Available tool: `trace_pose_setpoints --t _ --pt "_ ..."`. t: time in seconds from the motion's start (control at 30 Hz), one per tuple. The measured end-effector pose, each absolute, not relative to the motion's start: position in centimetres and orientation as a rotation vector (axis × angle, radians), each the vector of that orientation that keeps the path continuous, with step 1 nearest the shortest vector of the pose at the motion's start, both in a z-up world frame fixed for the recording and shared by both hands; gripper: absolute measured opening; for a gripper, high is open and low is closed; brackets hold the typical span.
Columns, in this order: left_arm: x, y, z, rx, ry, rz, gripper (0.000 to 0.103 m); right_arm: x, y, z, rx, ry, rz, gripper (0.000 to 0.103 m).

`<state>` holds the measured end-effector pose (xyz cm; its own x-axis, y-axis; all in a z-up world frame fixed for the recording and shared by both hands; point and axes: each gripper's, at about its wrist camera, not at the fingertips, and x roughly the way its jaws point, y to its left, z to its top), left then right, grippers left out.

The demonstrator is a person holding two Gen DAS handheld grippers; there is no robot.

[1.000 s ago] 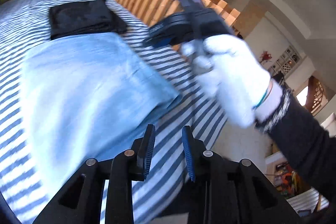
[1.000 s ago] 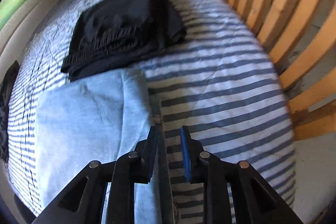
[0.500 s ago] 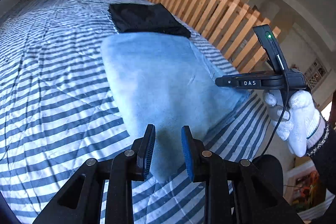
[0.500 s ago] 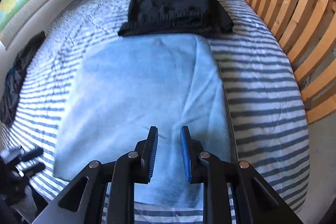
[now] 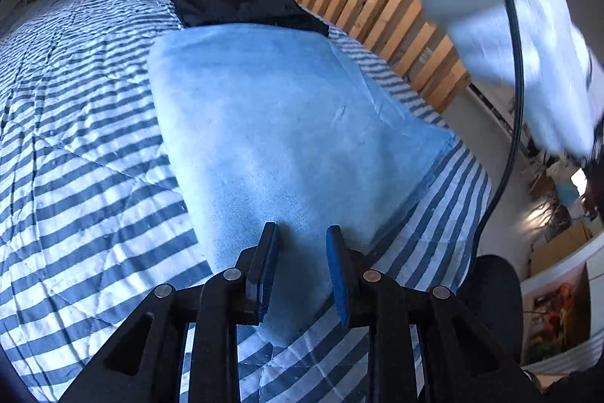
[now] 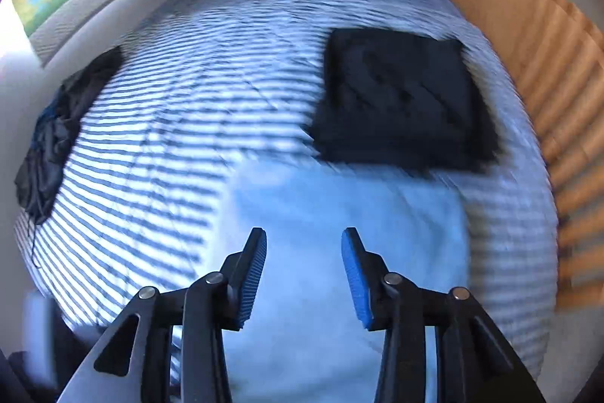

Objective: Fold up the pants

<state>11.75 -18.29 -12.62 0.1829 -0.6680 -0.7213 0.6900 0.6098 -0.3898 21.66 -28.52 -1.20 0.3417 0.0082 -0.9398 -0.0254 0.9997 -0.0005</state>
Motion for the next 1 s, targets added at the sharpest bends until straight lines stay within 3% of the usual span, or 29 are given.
trace_pose_setpoints --t 0.17,0.4,0.5,0.8,0.97,1.0 --pt "12.5 -18.1 -13.5 -0.020 1.009 -0.997 0.026 29.0 -24.6 -5.1 -0.162 1.310 0.064 0.038" --pt "13.6 -17.5 -14.2 -0.066 1.032 -1.042 0.026 30.4 -22.8 -10.1 -0.296 1.447 0.109 0.037" --pt "14.4 -17.5 -14.5 -0.095 1.044 -1.059 0.026 30.4 -23.1 -10.6 -0.315 1.474 0.104 0.022" --pt "14.0 -17.4 -14.9 -0.101 1.041 -1.064 0.026 30.5 -22.6 -10.3 -0.332 1.497 0.158 0.023" --pt "12.9 -17.5 -14.3 -0.083 1.021 -1.062 0.026 29.7 -21.7 -10.1 -0.425 1.436 0.104 0.011" --pt "12.7 -17.5 -14.2 -0.076 1.013 -1.062 0.026 29.7 -21.8 -10.1 -0.431 1.421 0.070 0.003"
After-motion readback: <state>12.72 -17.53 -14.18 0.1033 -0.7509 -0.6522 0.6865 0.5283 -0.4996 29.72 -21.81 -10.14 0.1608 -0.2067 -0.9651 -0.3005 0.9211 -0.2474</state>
